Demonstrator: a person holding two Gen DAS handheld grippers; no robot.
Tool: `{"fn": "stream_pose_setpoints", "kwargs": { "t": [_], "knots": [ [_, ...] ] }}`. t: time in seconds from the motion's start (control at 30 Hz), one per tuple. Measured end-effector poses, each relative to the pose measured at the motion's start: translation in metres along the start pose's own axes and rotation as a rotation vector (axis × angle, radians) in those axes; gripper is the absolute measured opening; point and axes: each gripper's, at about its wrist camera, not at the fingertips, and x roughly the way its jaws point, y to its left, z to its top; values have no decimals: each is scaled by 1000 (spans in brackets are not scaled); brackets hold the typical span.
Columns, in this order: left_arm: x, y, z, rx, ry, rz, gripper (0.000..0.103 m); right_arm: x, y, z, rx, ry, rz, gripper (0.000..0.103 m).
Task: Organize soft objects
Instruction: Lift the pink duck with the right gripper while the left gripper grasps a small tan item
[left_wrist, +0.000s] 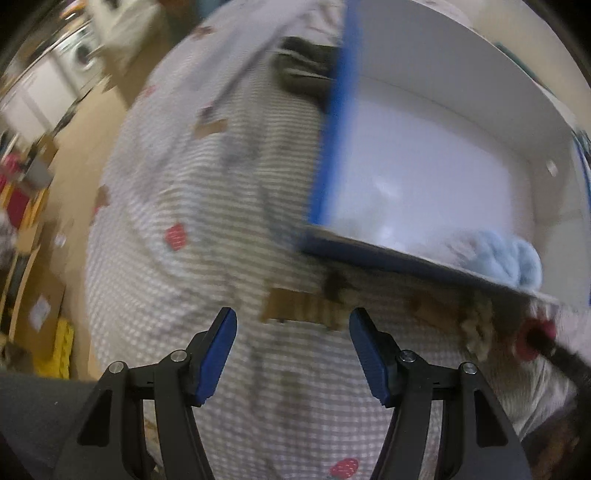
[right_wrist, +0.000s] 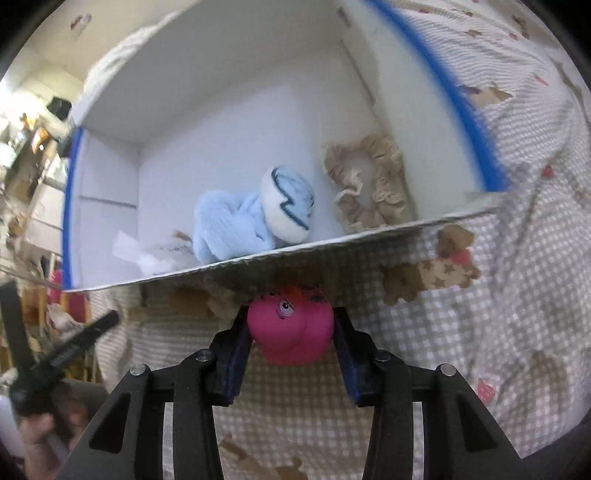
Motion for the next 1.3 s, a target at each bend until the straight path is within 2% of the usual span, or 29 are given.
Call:
{"fn": "stream_pose_setpoints", "kwargs": {
  "t": [0.27,0.43,0.5,0.7,0.83,0.93,1.03,1.13,1.2,1.3],
  "knots": [
    [10,-47,-4,158,22,-80,60,-28,-43,-2,131,-54,91,45],
    [12,-62,0,189,1,-95,60,-60,-57,-6,153,-171,159,45],
    [16,-70,3,207,0,-98,60,-69,-59,-6,148,-198,155,45],
    [32,-101,14,258,21,-162,60,-57,-50,-5,136,-159,147,45],
    [49,-124,16,347,31,-163,59,-56,-51,-6,124,-151,142,45],
    [64,-134,15,382,40,-168,46,-56,-52,-6,131,-146,140,45],
    [69,-135,10,414,12,-162,39,-56,-52,-5,134,-147,140,45],
    [65,-133,10,423,-14,-195,7,-54,-51,-4,132,-141,138,45],
    [61,-130,7,406,-5,-235,7,-53,-50,-3,131,-136,140,45],
    [55,-123,4,385,-2,-252,7,-50,-45,-3,116,-126,142,45]
  ]
}}
